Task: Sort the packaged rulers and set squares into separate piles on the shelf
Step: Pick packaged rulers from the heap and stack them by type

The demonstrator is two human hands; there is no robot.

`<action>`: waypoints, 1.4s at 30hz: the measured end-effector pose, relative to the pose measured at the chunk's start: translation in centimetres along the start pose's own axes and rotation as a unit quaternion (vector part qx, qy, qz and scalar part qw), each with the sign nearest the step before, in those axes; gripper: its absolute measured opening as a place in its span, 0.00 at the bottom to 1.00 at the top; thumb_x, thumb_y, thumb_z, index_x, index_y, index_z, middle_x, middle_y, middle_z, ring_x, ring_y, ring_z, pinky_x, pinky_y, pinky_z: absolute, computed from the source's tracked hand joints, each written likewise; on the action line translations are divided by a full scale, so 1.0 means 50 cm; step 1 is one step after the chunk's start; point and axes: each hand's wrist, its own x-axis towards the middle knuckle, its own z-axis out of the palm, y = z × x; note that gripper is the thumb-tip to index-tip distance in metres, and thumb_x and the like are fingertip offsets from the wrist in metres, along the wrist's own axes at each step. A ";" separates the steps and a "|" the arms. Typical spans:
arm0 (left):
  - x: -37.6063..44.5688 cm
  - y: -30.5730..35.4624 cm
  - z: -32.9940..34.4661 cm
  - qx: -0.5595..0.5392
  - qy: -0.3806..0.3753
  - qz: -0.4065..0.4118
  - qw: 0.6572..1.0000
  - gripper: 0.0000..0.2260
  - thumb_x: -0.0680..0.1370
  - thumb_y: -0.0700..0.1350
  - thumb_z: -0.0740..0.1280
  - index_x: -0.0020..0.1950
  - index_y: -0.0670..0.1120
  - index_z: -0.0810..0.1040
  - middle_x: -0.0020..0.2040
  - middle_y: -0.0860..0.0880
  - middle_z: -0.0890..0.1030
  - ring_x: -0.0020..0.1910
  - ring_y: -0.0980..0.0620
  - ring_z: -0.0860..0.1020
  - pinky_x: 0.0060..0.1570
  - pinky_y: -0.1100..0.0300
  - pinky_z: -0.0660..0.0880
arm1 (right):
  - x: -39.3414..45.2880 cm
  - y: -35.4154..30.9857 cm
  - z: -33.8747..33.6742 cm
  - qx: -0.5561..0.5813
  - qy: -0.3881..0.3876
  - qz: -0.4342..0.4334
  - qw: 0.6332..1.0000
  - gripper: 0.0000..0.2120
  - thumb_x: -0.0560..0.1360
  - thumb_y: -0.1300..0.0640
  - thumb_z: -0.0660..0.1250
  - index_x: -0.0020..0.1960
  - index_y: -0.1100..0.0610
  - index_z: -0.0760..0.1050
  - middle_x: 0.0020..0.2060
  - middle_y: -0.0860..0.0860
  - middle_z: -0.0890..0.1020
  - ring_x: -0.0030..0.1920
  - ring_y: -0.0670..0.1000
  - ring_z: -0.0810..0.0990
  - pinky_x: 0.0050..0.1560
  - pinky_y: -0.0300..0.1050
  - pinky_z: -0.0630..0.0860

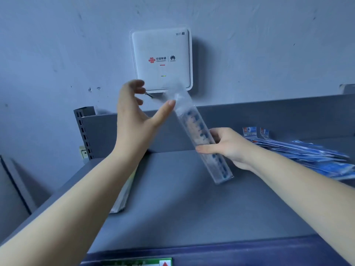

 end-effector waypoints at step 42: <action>-0.107 -0.055 0.076 0.157 -0.361 -0.299 0.869 0.21 0.81 0.55 0.55 0.36 0.41 0.70 0.37 0.44 0.76 0.37 0.46 0.74 0.42 0.59 0.71 | -0.031 0.025 0.090 -0.185 -0.008 0.163 0.969 0.15 0.81 0.54 0.54 0.37 0.54 0.69 0.47 0.55 0.78 0.47 0.54 0.74 0.54 0.48 0.69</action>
